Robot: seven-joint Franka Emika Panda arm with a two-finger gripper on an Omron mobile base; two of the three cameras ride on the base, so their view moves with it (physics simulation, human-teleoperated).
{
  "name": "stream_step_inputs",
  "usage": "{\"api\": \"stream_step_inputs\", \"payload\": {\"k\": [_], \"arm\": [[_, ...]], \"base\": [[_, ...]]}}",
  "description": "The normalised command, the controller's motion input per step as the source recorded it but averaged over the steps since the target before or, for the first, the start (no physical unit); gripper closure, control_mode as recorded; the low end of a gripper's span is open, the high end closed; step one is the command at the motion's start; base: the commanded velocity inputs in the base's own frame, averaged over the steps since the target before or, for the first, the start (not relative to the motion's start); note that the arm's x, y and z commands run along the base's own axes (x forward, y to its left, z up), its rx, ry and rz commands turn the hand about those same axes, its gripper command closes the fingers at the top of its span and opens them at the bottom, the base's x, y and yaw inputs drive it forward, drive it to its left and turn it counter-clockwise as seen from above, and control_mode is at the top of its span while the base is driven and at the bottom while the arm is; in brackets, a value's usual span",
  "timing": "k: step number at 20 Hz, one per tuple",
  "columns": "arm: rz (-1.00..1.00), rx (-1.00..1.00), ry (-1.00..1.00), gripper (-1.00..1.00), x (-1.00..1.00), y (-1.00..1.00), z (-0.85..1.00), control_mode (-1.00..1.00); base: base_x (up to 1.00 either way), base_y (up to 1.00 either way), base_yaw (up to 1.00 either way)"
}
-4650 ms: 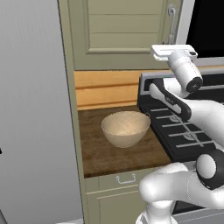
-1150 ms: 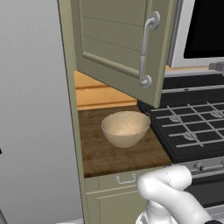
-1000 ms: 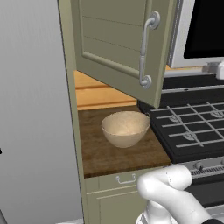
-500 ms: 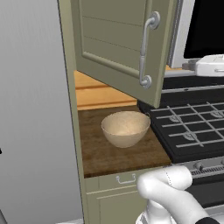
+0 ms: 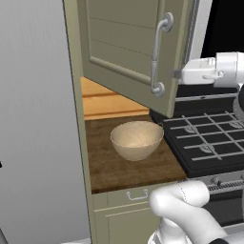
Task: Open the cabinet, pick up the bread from the cabinet and place it in the basket. Then move the basket to the dining counter.
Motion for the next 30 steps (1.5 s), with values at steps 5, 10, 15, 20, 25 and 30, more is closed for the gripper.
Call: {"api": "stream_step_inputs", "payload": {"k": [5,10,15,20,25,30], "arm": [[0.26,0.04,0.0,-1.0,0.0,0.4,0.0,-1.0],[0.5,0.04,0.01,-1.0,0.0,0.41,-0.07,-1.0],[0.5,0.03,0.04,-1.0,0.0,0.47,-0.05,-1.0],[0.09,0.0,-0.02,-1.0,0.0,0.49,0.0,-1.0],[-0.05,0.0,-0.04,-1.0,0.05,0.68,0.0,-1.0],[-0.09,0.0,-0.01,-1.0,0.03,0.32,0.02,-1.0]], "base": [[0.0,0.0,0.0],[0.0,0.0,0.0],[0.0,0.0,0.0],[0.0,0.0,0.0],[0.0,0.0,0.0],[0.0,0.0,0.0]]}}
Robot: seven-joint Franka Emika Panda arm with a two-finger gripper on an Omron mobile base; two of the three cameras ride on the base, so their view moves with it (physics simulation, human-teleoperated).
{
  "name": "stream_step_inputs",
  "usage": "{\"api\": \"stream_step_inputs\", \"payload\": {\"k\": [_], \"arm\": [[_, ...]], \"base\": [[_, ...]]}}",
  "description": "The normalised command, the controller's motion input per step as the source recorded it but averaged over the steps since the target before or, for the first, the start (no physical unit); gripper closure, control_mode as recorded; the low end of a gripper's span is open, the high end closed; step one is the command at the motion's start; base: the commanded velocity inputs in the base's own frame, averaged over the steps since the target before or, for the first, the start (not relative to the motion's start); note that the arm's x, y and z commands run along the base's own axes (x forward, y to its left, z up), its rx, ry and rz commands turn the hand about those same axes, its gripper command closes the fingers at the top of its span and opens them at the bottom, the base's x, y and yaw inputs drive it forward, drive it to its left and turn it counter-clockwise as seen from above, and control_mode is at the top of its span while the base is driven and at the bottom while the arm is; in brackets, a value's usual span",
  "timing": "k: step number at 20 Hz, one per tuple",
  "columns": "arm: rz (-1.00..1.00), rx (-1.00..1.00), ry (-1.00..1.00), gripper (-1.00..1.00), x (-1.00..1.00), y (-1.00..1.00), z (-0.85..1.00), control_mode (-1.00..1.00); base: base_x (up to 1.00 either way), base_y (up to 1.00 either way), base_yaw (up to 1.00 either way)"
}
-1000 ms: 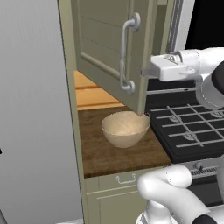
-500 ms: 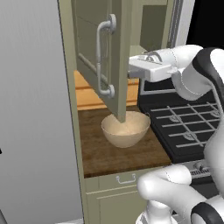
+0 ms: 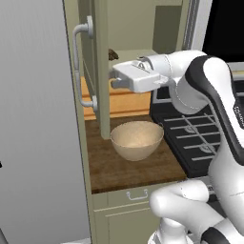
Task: Open the cabinet, pick up the bread from the cabinet and place it in the basket. Then move the basket to the dining counter.
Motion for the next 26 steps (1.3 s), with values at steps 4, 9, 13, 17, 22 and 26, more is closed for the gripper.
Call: {"api": "stream_step_inputs", "payload": {"k": [4,9,13,17,22,26], "arm": [[-0.09,0.0,0.0,-1.0,0.02,-0.51,0.09,-1.0],[-0.12,0.0,0.05,-1.0,-0.08,-1.0,0.11,-1.0],[-0.29,0.0,0.11,-1.0,0.0,-0.9,0.04,-1.0],[-0.49,-0.09,0.27,-1.0,0.02,-0.41,0.05,-1.0],[-0.29,-0.19,0.23,-1.0,0.0,-0.3,0.0,-1.0],[-0.16,-0.22,0.13,-1.0,0.02,-0.19,0.0,-1.0]], "base": [[0.0,0.0,0.0],[0.0,0.0,0.0],[0.0,0.0,0.0],[0.0,0.0,0.0],[0.0,0.0,0.0],[0.0,0.0,0.0]]}}
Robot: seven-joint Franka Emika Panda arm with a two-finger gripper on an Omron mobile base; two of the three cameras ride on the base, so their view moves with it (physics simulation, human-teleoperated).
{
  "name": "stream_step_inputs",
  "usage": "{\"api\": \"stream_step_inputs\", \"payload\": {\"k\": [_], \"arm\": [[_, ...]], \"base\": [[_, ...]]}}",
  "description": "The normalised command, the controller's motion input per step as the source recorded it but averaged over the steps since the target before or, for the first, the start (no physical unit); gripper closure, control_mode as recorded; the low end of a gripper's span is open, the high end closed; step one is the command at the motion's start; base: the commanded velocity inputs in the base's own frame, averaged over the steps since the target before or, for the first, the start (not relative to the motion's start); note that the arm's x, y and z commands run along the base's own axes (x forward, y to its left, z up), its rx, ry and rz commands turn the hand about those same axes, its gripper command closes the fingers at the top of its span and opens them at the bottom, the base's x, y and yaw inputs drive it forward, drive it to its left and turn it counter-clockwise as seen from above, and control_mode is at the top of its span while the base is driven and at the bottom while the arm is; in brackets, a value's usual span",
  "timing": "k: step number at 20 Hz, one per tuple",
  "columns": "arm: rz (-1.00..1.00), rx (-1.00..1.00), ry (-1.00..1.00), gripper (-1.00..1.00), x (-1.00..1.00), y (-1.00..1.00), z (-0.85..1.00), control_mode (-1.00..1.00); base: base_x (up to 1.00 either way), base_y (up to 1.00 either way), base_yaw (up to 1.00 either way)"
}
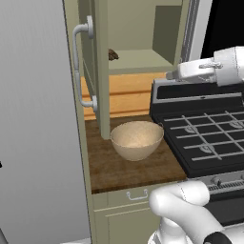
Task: Open the cabinet, pick up the bread from the cabinet and place it in the basket. Then move the basket to the dining counter.
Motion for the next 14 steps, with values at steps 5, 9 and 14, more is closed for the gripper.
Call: {"api": "stream_step_inputs", "payload": {"k": [5,9,14], "arm": [[-0.13,-0.35,0.0,-1.0,0.03,0.0,0.0,-1.0],[-0.12,-0.23,-0.01,-1.0,0.09,-0.04,0.0,-1.0],[-0.2,-0.18,-0.22,-1.0,0.36,0.0,-0.23,-1.0]], "base": [[0.0,0.0,0.0],[0.0,0.0,0.0],[0.0,0.0,0.0]]}}
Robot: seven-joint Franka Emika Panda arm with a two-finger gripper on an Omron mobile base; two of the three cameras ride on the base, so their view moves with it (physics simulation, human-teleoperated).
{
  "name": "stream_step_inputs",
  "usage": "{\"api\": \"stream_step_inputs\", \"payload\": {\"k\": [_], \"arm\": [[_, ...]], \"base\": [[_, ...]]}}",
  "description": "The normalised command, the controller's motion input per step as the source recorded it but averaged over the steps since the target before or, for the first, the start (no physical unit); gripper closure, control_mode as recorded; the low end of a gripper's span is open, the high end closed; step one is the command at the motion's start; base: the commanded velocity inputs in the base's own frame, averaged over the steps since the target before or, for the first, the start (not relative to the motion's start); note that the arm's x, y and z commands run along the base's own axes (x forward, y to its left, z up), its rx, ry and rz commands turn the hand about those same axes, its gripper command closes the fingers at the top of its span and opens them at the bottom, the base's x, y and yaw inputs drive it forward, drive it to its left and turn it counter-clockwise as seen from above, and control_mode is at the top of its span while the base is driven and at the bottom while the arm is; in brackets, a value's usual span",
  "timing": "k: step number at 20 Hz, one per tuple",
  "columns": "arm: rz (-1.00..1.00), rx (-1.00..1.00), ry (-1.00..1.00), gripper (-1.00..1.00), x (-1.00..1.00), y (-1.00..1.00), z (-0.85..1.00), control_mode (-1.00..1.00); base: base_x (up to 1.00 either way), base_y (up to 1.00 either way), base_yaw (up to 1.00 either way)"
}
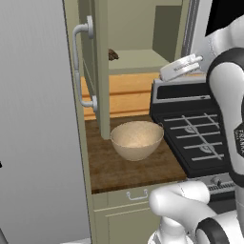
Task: Open the cabinet, pick up the bread from the cabinet and place it in the basket. Then move the basket to the dining counter.
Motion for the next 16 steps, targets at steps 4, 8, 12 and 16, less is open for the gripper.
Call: {"api": "stream_step_inputs", "payload": {"k": [4,8,12,16], "arm": [[-0.07,-0.02,-0.23,-1.0,0.38,-0.1,-0.33,-1.0],[-0.01,0.03,-0.08,-1.0,0.59,-0.14,-0.12,-1.0],[-0.01,0.08,0.01,-1.0,0.5,-0.03,0.0,-1.0],[0.0,0.07,0.01,-1.0,0.47,-0.03,0.0,-1.0]], "base": [[0.0,0.0,0.0],[0.0,0.0,0.0],[0.0,0.0,0.0],[0.0,0.0,0.0]]}}
